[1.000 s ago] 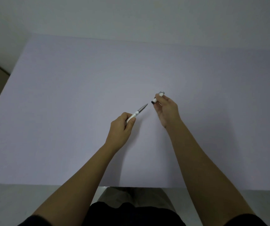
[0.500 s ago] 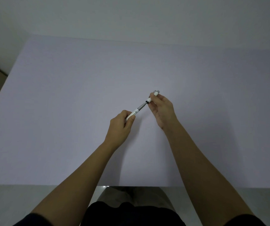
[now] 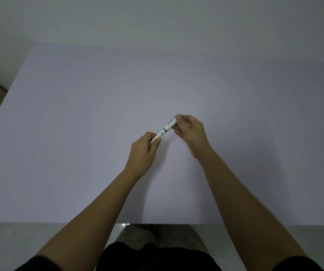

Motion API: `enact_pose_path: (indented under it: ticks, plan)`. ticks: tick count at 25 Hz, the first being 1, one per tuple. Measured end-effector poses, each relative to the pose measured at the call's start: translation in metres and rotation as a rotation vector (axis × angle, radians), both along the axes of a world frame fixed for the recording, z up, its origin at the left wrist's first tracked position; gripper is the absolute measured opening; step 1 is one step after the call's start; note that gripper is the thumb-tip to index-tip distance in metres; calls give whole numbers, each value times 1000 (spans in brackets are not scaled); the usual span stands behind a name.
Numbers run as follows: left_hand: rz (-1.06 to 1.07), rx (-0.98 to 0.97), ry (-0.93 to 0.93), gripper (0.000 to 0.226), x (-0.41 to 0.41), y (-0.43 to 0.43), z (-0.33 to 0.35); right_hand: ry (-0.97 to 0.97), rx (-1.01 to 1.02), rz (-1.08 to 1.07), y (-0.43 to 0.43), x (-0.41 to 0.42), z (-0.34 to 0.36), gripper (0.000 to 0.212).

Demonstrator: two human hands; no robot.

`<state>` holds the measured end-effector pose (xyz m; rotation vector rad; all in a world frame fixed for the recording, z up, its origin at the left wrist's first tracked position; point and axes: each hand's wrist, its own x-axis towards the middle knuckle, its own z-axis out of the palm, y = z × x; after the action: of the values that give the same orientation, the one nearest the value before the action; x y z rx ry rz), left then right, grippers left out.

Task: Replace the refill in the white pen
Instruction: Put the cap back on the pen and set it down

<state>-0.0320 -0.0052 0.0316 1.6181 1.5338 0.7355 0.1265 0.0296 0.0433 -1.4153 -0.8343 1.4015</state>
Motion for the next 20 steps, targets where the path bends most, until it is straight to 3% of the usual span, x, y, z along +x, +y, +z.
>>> enact_pose_path:
  ticks: [4, 11, 20]
  plan:
    - [2, 10, 18, 15, 3, -2, -2, -82, 52, -17, -4, 2, -1, 17]
    - [21, 22, 30, 15, 10, -6, -2, -91, 50, -18, -12, 1, -3, 15]
    - [-81, -48, 97, 22, 10, -10, -8, -236, 59, 38, -11, 2, -7, 13]
